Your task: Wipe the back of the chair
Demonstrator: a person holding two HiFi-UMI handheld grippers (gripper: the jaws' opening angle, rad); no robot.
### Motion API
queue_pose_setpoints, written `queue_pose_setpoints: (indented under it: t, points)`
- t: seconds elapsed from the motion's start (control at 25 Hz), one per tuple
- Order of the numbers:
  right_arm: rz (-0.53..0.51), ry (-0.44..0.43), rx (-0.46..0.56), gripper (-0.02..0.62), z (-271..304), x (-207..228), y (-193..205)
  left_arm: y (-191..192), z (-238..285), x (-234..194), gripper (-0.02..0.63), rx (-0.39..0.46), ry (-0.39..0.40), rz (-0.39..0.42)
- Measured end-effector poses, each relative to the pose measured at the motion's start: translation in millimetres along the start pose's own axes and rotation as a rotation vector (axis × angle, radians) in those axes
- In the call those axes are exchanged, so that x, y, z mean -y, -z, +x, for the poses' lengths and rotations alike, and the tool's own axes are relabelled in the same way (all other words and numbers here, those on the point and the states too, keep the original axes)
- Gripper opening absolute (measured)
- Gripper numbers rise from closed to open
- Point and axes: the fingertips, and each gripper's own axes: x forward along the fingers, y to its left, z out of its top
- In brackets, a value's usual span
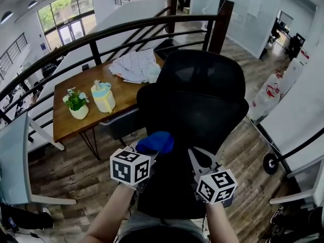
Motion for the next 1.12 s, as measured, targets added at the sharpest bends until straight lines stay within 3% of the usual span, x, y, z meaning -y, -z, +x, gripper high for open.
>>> queue_pose_setpoints:
  t: [0.48, 0.96, 1.12]
  points:
    - [-0.063, 0.028, 0.081, 0.029, -36.5, -21.4, -27.9, 6.8, -19.0, 36.8, 0.114, 0.021, 0.103, 0.077]
    - [-0.051, 0.041, 0.061, 0.028, -42.5, -15.5, -9.3, 25.8, -11.3, 44.8, 0.100, -0.020, 0.151, 0.112]
    - [-0.052, 0.046, 0.053, 0.028, -43.0, -9.8, -7.0, 31.8, -4.9, 48.3, 0.100, -0.047, 0.130, 0.153]
